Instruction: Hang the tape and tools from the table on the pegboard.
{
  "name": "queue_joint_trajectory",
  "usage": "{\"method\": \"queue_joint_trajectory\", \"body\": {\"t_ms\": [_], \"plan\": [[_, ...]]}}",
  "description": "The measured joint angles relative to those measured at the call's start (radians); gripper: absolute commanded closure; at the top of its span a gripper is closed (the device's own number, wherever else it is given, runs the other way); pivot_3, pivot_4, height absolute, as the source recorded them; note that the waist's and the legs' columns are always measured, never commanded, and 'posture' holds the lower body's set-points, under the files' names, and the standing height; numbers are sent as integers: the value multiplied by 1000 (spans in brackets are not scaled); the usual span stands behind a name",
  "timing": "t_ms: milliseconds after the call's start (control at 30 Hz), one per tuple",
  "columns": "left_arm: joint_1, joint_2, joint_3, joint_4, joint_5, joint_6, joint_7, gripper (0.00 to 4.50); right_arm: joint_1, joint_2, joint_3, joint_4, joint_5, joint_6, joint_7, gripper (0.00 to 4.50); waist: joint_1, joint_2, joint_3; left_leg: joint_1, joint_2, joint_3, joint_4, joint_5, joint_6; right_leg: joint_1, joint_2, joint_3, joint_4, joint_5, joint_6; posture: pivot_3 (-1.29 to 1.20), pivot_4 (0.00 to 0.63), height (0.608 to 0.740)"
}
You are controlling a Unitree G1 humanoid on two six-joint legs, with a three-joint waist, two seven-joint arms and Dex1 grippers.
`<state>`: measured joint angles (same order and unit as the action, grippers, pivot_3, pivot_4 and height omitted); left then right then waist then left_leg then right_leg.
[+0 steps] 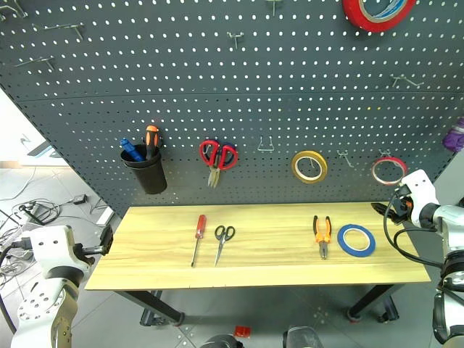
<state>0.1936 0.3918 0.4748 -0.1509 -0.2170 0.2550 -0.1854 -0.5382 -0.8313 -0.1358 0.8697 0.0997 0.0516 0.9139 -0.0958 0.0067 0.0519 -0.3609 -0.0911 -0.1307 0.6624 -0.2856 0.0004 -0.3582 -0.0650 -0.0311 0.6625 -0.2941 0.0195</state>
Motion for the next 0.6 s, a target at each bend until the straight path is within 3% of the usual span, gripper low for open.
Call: {"method": "queue_joint_trajectory", "body": {"t_ms": [600], "plan": [[28,1,-2,-3,39,-26,-21,27,0,2,5,-1,-1,1,11,0,3,1,5,0,0,0,0,0,0,0,0,0,0,0,0,-189,56,740]]}}
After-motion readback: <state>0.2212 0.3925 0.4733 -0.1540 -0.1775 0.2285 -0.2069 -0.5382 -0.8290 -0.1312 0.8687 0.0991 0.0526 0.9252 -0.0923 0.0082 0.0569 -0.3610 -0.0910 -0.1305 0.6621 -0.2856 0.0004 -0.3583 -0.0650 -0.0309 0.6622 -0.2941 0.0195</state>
